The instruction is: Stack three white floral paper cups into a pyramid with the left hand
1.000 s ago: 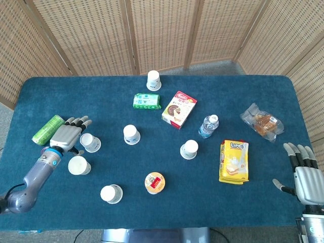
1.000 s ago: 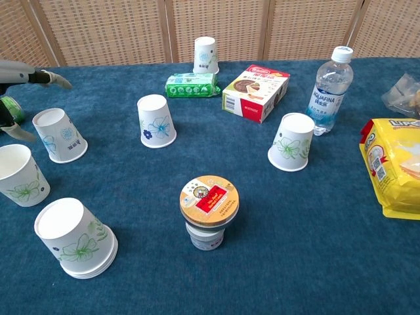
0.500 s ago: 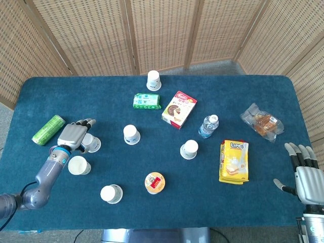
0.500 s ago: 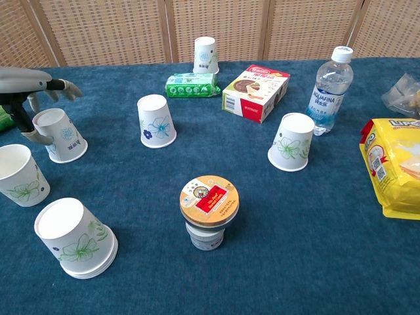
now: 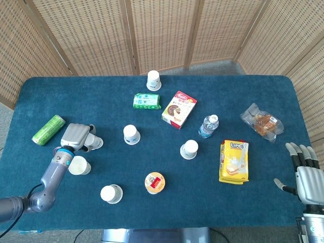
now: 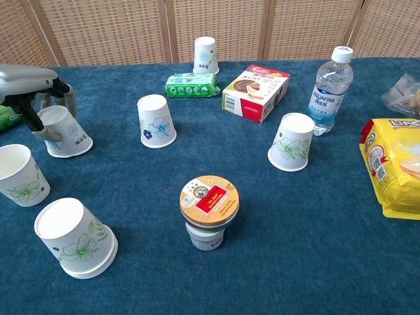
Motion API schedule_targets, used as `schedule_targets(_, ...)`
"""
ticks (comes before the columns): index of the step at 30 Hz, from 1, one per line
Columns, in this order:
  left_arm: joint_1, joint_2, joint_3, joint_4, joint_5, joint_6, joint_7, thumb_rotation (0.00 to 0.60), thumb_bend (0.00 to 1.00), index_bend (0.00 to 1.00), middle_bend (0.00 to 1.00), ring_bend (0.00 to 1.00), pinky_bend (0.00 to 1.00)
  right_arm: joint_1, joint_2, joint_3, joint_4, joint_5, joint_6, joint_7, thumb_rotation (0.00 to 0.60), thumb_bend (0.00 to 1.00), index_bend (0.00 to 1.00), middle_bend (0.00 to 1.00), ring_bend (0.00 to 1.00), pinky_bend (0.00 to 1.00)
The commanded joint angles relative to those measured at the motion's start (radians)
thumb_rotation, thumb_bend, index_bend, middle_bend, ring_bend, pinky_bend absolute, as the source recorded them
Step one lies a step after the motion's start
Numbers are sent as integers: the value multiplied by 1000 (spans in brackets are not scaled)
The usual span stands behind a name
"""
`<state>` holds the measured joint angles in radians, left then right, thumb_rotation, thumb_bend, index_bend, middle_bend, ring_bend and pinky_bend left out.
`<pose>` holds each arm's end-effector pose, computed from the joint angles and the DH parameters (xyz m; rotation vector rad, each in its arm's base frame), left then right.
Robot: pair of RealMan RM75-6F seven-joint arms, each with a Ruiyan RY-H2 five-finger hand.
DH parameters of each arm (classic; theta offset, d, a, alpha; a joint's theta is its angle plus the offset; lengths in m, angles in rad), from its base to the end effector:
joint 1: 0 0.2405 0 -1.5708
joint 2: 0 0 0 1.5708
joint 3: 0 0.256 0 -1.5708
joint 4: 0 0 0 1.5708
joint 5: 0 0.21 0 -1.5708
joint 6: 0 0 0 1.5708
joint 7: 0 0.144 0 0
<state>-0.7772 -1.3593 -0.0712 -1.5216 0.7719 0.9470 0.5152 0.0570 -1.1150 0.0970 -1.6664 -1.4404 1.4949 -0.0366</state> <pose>-0.2177 0.3571 0.0380 -1.7501 -0.9554 -0.5434 -0.3089 -0.1811 0.1663 1.2869 -0.9161 0.9055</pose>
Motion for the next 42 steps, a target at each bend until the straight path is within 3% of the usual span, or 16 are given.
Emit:
schedule_targets(1, 4, 2, -3, -4, 4, 2, -8, 600, 272, 378, 498, 503, 557, 0, 1, 0, -1, 0, 0, 1, 600, 0, 0, 0, 0, 0)
schedule_targets(10, 24, 71, -40, -77, 72, 5, -98, 600, 272, 378, 497, 501, 554, -1, 4, -1, -5, -2, 1, 5, 600, 0, 0, 0, 0, 0)
schedule_targets(20, 63, 165, -60, -226, 353, 2, -324, 600, 266, 370, 490, 493, 544, -2, 5, -2, -10, -8, 4, 5, 600, 0, 0, 0, 0, 0)
schedule_targets(25, 62, 162, -76, -291, 440, 34, -356, 600, 264, 367, 489, 492, 543, -2, 5, -2, -11, -7, 3, 7, 600, 0, 0, 0, 0, 0)
schedule_targets(28, 39, 142, -93, -325, 414, 26, -311, 600, 261, 362, 484, 488, 542, -1, 6, -2, -11, -6, 0, 11, 600, 0, 0, 0, 0, 0)
schedule_targets(33, -26, 81, -126, -351, 269, 12, -179, 600, 262, 360, 482, 487, 541, -2, 12, 2, -12, -2, -1, 27, 600, 0, 0, 0, 0, 0)
schedule_targets(42, -148, -91, -154, -304, 25, 45, 13, 600, 261, 358, 481, 486, 541, -1, 25, 5, -8, 8, -11, 66, 600, 0, 0, 0, 0, 0)
